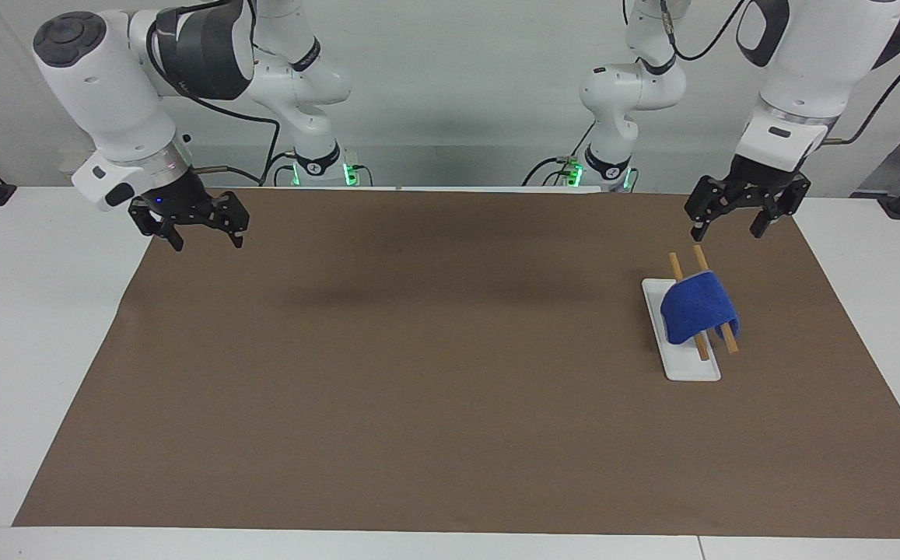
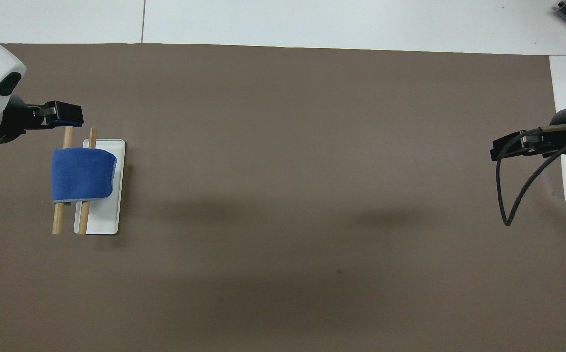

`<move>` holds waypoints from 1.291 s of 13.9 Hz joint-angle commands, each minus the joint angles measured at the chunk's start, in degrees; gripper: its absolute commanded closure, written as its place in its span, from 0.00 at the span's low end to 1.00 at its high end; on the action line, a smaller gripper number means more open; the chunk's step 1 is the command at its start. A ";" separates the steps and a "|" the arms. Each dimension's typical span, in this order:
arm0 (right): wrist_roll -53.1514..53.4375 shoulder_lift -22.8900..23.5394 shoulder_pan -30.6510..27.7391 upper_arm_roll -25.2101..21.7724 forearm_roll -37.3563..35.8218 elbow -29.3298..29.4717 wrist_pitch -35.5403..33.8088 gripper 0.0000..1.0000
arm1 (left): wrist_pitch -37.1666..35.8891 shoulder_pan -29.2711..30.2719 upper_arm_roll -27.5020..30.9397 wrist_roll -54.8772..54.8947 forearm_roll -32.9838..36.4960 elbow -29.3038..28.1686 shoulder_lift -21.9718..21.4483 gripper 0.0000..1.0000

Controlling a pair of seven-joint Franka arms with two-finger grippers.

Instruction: Right arm passes towel to left arm to hang

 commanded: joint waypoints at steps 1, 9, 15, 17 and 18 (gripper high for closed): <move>-0.45 -1.08 -0.11 -0.25 1.06 -1.31 0.09 0.00 | -6.25 -0.22 1.06 3.77 -0.08 5.49 3.33 0.00; -0.45 -1.08 -0.11 -0.25 1.06 -1.31 0.09 0.00 | -12.15 -4.07 5.79 6.95 -0.08 5.31 1.14 0.00; -0.45 -1.08 -0.11 -0.25 1.06 -1.31 0.09 0.00 | -11.89 -4.96 6.78 6.95 -0.60 2.86 -0.18 0.00; -0.45 -1.08 -0.11 -0.25 1.06 -1.31 0.09 0.00 | -9.27 -4.96 6.78 7.99 -1.22 1.89 -0.27 0.00; -0.45 -1.08 -0.11 -0.25 1.06 -1.31 0.09 0.00 | -8.38 -4.70 6.95 10.18 -1.40 1.28 -0.36 0.00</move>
